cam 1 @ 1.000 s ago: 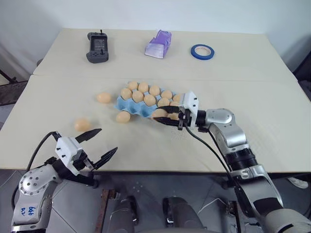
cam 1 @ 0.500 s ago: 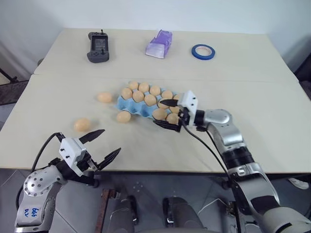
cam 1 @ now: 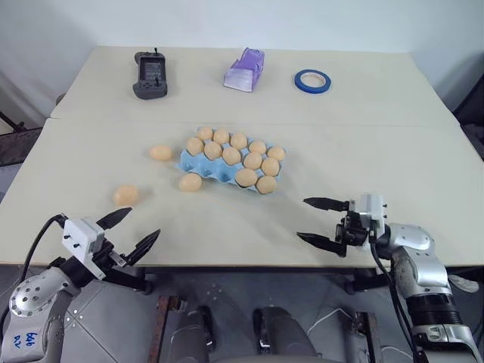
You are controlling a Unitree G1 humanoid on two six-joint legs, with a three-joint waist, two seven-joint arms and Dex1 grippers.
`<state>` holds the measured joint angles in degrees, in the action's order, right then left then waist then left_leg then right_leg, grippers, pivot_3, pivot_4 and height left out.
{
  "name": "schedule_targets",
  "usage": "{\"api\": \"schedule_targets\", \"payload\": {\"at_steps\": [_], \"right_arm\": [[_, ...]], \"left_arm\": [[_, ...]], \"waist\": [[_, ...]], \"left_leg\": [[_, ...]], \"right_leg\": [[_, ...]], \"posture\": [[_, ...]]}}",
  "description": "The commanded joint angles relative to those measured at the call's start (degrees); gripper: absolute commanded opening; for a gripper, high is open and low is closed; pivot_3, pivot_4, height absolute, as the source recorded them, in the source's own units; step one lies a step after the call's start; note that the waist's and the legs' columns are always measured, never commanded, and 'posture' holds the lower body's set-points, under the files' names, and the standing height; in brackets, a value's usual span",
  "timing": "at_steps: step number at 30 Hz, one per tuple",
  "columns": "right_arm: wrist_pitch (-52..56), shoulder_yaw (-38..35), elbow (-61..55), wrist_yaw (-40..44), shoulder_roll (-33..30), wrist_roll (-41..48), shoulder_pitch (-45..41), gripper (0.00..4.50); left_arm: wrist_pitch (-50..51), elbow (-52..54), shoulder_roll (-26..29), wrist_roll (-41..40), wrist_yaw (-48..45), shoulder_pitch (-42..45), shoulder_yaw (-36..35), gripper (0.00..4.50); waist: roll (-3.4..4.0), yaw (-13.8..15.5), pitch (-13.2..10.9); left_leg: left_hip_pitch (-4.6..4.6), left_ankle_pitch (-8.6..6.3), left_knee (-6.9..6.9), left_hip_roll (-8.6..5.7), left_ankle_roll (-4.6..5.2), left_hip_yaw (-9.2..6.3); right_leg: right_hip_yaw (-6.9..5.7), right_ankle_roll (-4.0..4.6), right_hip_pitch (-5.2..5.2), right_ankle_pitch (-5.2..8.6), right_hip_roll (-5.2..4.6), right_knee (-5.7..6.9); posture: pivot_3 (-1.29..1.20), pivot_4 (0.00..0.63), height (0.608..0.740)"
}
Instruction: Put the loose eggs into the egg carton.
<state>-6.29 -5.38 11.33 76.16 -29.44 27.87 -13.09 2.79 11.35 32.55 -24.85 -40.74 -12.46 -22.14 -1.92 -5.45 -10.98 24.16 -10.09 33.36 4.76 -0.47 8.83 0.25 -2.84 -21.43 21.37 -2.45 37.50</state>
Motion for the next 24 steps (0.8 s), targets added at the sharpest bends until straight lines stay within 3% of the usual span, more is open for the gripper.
{"api": "schedule_targets", "payload": {"at_steps": [1, 5, 11, 20, 24], "right_arm": [[-4.4, -1.2, -0.6, 0.0, 0.8, 0.0, 0.4, 4.46], [-4.3, -0.9, -2.5, -1.9, 1.2, 0.3, 0.0, 4.46], [-3.4, 0.2, -5.2, -3.5, 1.5, 0.5, -0.4, 4.46], [-1.7, 0.8, -8.2, -5.9, 2.0, 0.6, -1.1, 4.46], [-1.5, 1.2, -8.6, -6.3, 2.2, 0.2, -0.8, 4.50]], "left_arm": [[0.7, 1.2, -0.6, -0.1, 1.0, 1.8, 0.9, 4.50], [4.8, 1.1, -2.0, 0.1, 3.0, 8.9, 5.5, 4.50], [6.3, -8.3, -4.1, 7.8, 6.2, 21.4, 14.2, 4.50], [5.6, -20.4, -10.6, 13.4, 12.2, 31.1, 18.4, 4.50], [4.7, -22.0, -13.5, 14.1, 13.9, 33.5, 19.1, 3.59]], "waist": [[0.00, 0.1, 0.0], [0.00, 0.7, 0.0], [0.00, 1.2, 0.0], [0.00, 1.3, 0.0], [0.00, 2.0, 0.0]], "left_leg": [[0.00, 0.00, -0.01, 0.00, 0.00, 0.00], [0.00, 0.00, -0.01, 0.00, 0.00, -0.02], [0.01, 0.02, 0.06, -0.05, 0.02, -0.05], [0.02, 0.18, 0.24, 0.01, 0.24, -0.03], [0.03, 0.06, 0.49, -0.01, 0.12, -0.04]], "right_leg": [[-0.01, 0.00, 0.00, 0.00, 0.00, 0.00], [-0.03, -0.02, 0.00, -0.01, 0.00, 0.02], [-0.06, -0.13, 0.07, -0.07, 0.02, 0.02], [-0.02, -0.18, 0.01, -0.08, 0.14, 0.25], [-0.01, -0.32, 0.09, -0.16, 0.11, 0.32]], "posture": [[0.00, 0.150, 0.740], [0.00, 0.150, 0.740], [0.00, 0.150, 0.740], [0.00, 0.150, 0.740], [0.00, 0.150, 0.740]]}}
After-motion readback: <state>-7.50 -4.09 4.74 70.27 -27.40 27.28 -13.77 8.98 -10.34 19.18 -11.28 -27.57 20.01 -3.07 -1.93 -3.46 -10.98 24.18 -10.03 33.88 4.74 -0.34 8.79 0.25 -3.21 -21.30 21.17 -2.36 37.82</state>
